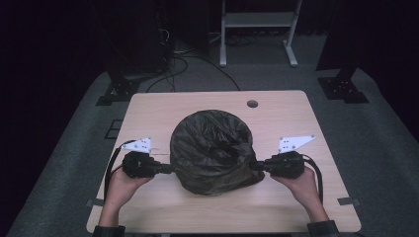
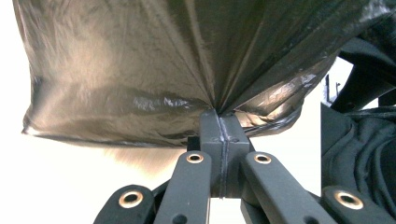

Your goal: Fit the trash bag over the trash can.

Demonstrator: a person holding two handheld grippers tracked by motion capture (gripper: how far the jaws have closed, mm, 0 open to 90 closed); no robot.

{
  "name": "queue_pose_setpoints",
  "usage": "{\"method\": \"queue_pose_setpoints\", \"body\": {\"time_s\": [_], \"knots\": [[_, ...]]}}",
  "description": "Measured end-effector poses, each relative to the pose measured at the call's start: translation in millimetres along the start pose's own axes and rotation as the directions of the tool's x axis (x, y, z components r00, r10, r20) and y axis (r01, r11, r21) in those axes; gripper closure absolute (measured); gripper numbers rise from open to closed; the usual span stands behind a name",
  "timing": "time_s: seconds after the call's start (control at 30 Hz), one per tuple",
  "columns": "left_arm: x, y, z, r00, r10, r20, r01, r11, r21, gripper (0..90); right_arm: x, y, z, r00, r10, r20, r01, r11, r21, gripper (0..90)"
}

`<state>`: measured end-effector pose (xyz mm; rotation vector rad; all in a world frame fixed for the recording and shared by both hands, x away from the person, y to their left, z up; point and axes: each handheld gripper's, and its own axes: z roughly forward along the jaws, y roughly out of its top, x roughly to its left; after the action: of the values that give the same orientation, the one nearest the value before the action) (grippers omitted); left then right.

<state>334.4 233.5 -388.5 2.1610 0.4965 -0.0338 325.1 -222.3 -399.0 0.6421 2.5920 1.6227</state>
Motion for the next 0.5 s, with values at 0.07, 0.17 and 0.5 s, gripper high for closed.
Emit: {"method": "queue_pose_setpoints", "body": {"time_s": [0.07,0.17,0.5], "knots": [[1.9,-2.0,1.4,0.9999,-0.009,-0.006,0.009,0.9999,0.008,90.0,-1.6,-1.2,1.0,1.0,0.006,0.004,-0.006,1.0,0.006,90.0],[3.7,-4.0,4.2,0.9998,-0.014,-0.013,0.015,0.9996,0.026,90.0,-3.4,-3.8,2.4,0.9999,0.009,0.007,-0.009,1.0,0.016,90.0],[9.5,-10.4,13.4,0.9995,-0.031,-0.011,0.031,0.9977,0.061,90.0,-9.2,-15.9,7.2,0.9992,0.036,0.015,-0.037,0.998,0.044,90.0]]}}
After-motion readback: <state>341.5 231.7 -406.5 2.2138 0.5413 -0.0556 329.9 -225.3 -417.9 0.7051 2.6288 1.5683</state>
